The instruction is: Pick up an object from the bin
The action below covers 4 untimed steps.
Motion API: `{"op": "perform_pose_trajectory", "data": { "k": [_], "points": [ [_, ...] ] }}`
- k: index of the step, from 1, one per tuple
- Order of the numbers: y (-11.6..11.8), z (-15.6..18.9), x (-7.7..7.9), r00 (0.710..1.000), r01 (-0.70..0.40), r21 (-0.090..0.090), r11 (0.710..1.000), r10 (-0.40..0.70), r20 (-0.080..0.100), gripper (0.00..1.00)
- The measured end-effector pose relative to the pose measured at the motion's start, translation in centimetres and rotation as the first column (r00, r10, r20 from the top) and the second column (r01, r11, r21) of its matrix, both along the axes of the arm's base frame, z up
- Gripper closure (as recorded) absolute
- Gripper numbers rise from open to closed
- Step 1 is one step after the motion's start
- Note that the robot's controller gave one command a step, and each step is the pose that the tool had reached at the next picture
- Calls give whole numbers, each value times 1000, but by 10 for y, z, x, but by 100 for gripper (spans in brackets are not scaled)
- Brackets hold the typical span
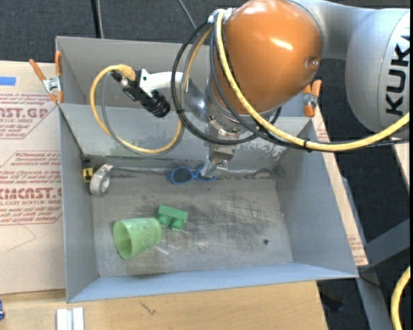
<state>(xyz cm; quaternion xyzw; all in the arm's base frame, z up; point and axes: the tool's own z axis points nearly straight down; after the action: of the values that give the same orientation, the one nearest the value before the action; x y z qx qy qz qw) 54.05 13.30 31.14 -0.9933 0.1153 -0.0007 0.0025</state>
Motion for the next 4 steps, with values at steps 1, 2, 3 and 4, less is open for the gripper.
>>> {"op": "perform_pose_trajectory", "data": {
  "k": [1, 2, 3, 4],
  "points": [
    [24, -127, -47, 995, 103, -5, 995, -103, -14, 100],
    [24, -123, -44, 994, 106, -3, 994, -106, -7, 0],
    [-1, -229, -30, 986, 165, -7, 986, -165, -12, 0],
    [-25, -238, 13, 969, 248, -2, 969, -248, -10, 0]
  ]
}}
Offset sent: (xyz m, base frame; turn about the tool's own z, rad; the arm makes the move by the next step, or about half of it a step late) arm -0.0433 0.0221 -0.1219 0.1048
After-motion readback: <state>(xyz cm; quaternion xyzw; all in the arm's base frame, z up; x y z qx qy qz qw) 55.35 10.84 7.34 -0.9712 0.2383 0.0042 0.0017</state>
